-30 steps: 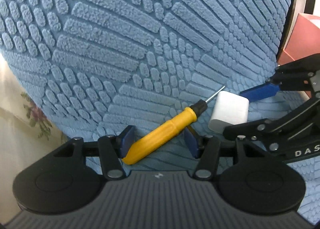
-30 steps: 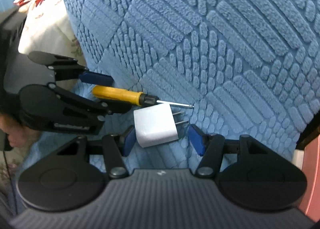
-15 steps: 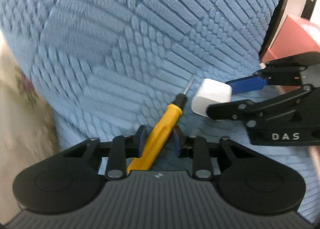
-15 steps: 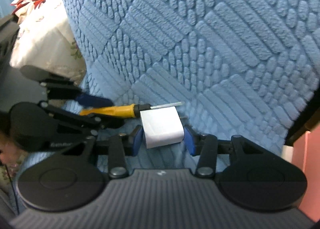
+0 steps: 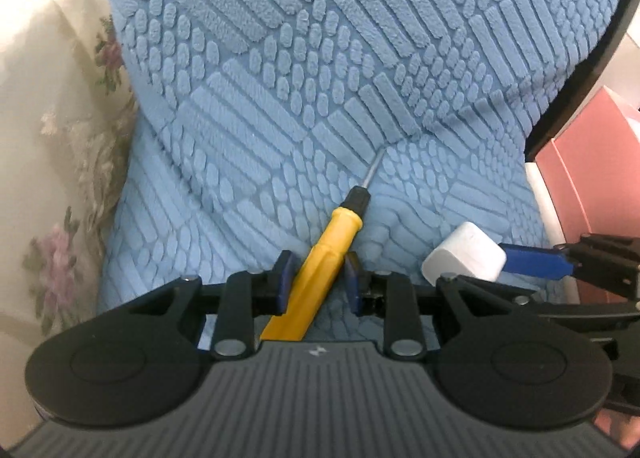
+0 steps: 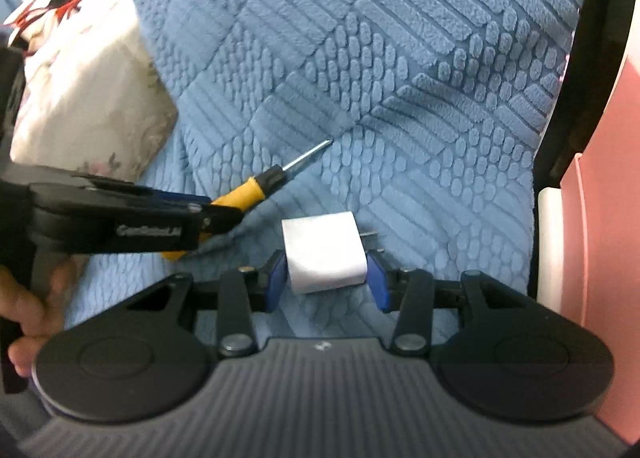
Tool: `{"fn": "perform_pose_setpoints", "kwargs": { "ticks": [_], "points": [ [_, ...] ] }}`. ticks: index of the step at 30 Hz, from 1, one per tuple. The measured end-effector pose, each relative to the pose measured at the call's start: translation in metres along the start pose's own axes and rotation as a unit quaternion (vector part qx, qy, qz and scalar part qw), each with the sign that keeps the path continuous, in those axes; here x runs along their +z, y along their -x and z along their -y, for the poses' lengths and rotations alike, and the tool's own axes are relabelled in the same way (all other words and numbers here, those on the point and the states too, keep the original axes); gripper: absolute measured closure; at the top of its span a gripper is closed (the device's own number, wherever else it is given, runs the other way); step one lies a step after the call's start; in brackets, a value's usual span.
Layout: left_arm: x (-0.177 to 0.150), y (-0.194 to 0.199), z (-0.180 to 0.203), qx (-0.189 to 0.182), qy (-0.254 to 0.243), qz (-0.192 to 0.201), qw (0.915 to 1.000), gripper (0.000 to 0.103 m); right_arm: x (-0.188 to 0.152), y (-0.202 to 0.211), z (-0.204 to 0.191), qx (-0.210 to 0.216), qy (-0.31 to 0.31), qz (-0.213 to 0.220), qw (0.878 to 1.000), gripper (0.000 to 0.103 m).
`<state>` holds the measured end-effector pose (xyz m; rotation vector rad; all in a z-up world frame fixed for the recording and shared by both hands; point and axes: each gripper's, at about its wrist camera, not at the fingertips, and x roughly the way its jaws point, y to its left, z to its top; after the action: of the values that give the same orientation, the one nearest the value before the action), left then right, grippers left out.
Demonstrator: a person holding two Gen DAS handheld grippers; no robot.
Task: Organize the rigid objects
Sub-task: 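Grasp the yellow screwdriver handle with the left tool while the right tool grasps the white charger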
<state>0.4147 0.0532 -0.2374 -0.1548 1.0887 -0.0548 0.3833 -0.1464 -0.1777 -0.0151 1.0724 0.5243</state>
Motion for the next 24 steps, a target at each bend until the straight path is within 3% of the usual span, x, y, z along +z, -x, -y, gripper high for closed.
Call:
{"fn": "perform_pose_setpoints", "kwargs": {
  "ticks": [8,14,24],
  "points": [
    [-0.022,0.020,0.010,-0.003,0.026,0.015,0.9995,0.080,-0.010,0.029,0.011,-0.018,-0.008,0.018,1.000,0.058],
    [-0.052,0.045,0.017,-0.004,0.044,0.018,0.9988,0.082,-0.036,0.051,0.005,-0.030,-0.011,0.019,0.999,0.058],
    [-0.082,0.037,0.022,-0.014,0.051,-0.014,0.9985,0.079,-0.074,0.052,-0.015,-0.044,-0.014,0.001,0.999,0.058]
  ]
}}
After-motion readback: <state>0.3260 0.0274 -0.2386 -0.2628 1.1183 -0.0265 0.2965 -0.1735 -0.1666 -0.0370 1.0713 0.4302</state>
